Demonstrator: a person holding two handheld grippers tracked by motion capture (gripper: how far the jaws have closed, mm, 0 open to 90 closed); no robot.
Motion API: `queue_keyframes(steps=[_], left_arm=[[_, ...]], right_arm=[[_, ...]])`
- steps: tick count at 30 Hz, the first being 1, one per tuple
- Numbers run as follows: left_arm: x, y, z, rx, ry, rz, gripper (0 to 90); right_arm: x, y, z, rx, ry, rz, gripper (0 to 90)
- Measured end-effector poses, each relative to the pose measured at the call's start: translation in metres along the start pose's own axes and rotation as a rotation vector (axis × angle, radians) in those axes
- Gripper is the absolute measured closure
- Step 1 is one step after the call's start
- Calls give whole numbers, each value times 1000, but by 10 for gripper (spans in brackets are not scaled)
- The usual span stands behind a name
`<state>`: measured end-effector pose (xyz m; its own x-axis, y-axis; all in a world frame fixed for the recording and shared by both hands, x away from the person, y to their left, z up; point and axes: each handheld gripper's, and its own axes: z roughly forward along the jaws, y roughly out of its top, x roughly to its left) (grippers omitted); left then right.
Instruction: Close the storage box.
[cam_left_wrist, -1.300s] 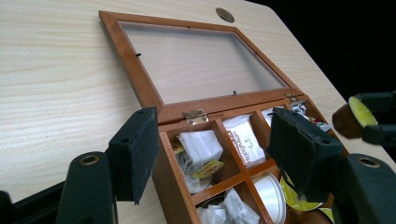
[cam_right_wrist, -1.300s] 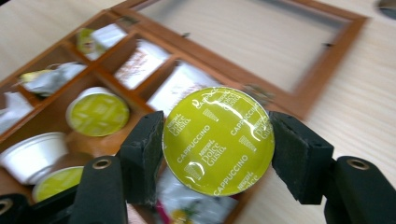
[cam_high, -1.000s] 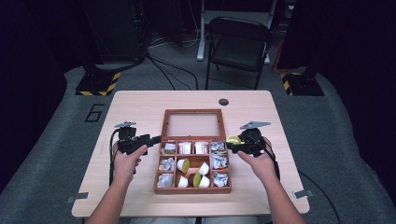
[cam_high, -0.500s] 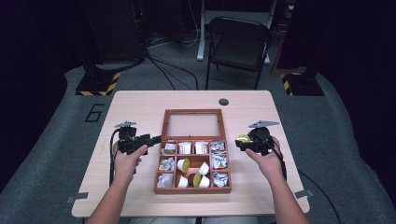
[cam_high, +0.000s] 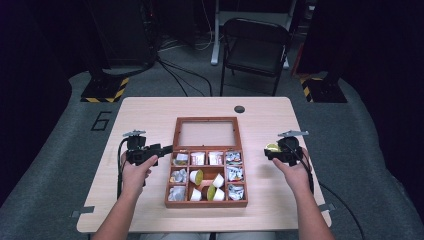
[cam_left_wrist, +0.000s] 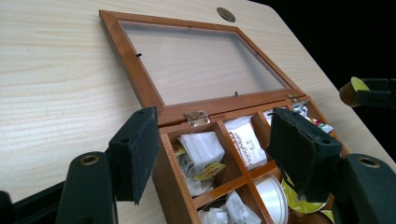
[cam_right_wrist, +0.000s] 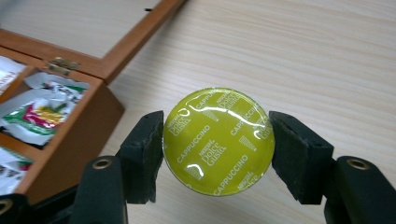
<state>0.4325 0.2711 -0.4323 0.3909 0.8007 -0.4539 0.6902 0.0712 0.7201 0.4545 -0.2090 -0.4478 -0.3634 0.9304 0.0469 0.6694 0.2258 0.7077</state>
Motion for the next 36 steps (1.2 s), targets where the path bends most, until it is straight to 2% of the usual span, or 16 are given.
queue_keyframes(steps=[2, 6, 11, 12, 14, 16, 18, 26, 31, 32, 36], left_arm=[[1, 0, 0, 5, 1, 9, 333], [0, 0, 0, 1, 1, 0, 333], [0, 1, 0, 1, -1, 10, 333], [-1, 0, 1, -5, 0, 1, 333], [-1, 0, 1, -1, 0, 8, 333], [0, 1, 1, 4, -3, 13, 333], [0, 1, 1, -2, -1, 4, 333], [0, 0, 1, 0, 2, 4, 333], [1, 0, 1, 6, 2, 11, 333], [0, 0, 1, 2, 3, 6, 333], [0, 0, 1, 0, 3, 3, 333]], right_arm=[[-5, -2, 1, 6, -10, 14, 377], [-13, -6, 1, 4, -29, 40, 377], [-19, -10, 1, 11, -46, 66, 377], [-20, -11, 2, 11, -50, 60, 377], [-20, -12, 2, 15, -60, 67, 377], [-22, -13, 4, 14, -70, 54, 377], [-23, -15, 6, 24, -75, 63, 377], [-32, -25, 19, 65, -86, 88, 377], [-35, -30, 24, 80, -79, 81, 375], [-34, -30, 25, 88, -76, 92, 373], [-35, -32, 26, 72, -76, 112, 365]])
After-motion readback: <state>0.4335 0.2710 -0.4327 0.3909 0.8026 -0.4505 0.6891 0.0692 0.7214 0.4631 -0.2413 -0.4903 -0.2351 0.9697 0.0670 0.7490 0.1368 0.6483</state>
